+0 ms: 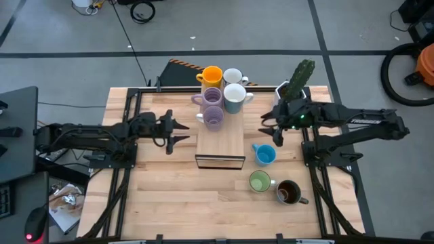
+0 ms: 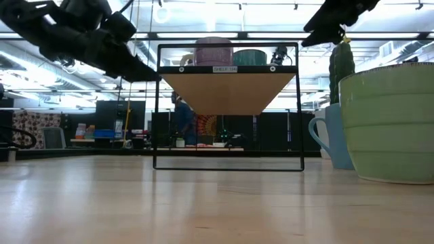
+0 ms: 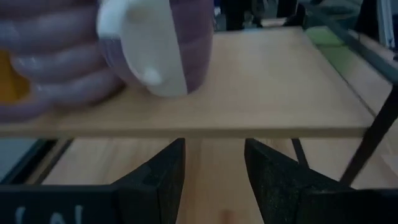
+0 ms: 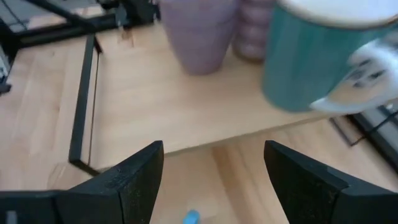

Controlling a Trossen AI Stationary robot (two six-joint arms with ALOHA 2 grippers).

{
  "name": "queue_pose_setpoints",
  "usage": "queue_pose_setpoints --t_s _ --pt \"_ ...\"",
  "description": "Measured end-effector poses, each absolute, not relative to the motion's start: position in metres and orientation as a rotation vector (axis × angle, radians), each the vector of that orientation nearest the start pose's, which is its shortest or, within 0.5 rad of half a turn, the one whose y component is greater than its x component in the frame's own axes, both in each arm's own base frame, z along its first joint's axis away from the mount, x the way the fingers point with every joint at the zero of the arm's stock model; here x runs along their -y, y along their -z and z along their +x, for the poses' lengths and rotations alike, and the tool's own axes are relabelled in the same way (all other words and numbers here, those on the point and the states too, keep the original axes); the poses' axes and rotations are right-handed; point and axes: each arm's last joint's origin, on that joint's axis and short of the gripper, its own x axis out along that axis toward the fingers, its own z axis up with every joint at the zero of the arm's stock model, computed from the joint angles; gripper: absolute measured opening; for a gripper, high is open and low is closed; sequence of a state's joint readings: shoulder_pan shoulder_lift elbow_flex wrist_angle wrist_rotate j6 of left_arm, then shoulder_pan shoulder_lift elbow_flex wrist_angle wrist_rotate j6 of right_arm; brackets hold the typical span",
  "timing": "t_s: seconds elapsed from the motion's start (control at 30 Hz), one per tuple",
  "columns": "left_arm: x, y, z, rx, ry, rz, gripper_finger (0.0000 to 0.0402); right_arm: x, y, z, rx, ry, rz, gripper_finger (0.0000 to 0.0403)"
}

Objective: Place coffee mugs
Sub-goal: Put the light blue mug on the shelf aligned with the purple mug

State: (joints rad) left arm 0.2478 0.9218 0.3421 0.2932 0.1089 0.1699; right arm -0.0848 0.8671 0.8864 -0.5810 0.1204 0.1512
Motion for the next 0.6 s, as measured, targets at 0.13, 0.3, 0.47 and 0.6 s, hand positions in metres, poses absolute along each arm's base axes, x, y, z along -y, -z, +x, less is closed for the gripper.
queue_pose_setpoints --t_s 0.13,0.3,0.47,0.6 --pt "-0.043 -0.199 0.184 -0.225 -0.118 0.153 0.0172 0.010 -0.310 0.183 -0.620 0.251 0.169 0.0283" --pt "-0.042 -0.188 0.178 -0.194 -0.118 0.192 0.0172 0.001 -0.315 0.189 -0.684 0.302 0.198 0.0283" --pt "-0.042 -0.185 0.177 -0.185 -0.118 0.215 0.0172 -0.007 -0.320 0.197 -0.707 0.299 0.211 0.0283" --pt "-0.041 -0.184 0.176 -0.204 -0.106 0.211 0.0172 -0.011 -0.316 0.200 -0.778 0.301 0.224 0.0283"
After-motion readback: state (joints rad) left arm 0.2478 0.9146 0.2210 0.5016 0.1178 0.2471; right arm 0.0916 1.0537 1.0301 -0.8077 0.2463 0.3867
